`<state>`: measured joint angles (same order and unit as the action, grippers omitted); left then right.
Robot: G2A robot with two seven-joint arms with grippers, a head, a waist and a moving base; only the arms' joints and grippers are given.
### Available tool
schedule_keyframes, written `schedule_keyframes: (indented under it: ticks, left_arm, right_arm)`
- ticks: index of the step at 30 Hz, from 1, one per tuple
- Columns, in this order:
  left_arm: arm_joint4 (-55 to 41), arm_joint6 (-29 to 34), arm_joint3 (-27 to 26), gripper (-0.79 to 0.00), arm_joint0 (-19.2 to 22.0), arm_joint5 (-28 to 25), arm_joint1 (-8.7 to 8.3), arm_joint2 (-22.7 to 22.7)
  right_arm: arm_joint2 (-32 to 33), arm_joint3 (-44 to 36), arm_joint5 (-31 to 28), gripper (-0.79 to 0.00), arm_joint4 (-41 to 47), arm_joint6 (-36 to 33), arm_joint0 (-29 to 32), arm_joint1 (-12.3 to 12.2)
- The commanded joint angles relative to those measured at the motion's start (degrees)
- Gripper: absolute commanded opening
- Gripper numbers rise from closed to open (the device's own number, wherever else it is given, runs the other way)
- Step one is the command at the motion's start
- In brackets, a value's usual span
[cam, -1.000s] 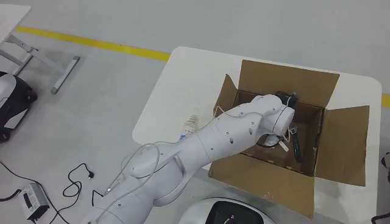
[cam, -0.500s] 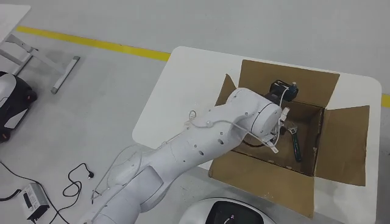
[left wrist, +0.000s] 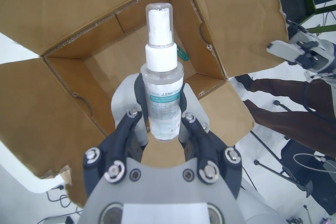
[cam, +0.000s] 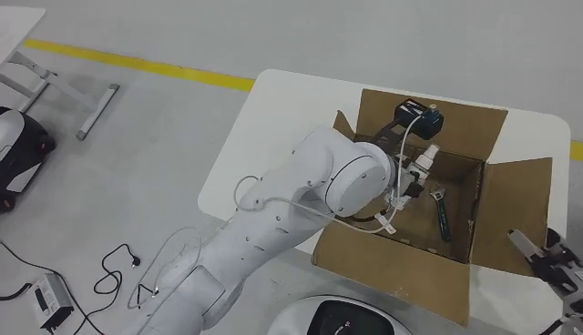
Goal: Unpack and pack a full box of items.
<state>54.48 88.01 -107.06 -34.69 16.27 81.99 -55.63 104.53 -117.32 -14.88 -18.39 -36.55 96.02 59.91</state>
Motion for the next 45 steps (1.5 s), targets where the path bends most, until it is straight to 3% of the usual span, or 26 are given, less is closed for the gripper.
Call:
schedule_keyframes:
  ticks: [1,17,26,32,45]
  left_arm:
    - [0.41,-0.01,0.16,-0.785,0.07,0.01,-0.04,0.08]
    - [-0.23,-1.63,-0.04,-0.785,-0.67,-0.29,-0.05,-0.2]
    - [-0.44,-0.01,-5.95,-0.785,-0.99,-4.14,-1.93,-7.43]
    - [4.62,-0.01,-7.16,-0.785,-1.22,-9.04,-5.6,-8.68]
    - [9.91,-0.01,-15.51,-0.785,-10.11,-13.13,-17.3,-14.41]
  right_arm:
    - [-0.09,0.22,0.02,-0.785,0.26,0.18,-0.19,-0.01]
    - [0.34,0.81,-0.35,-0.785,-0.58,1.21,-0.43,-0.09]
    - [1.74,0.46,-1.24,-0.785,1.47,1.75,-0.47,-0.17]
    - [2.79,1.37,-1.92,-0.785,2.8,1.88,-0.9,-0.28]
    - [3.81,4.0,-3.09,-0.785,5.14,1.69,-1.85,-0.51]
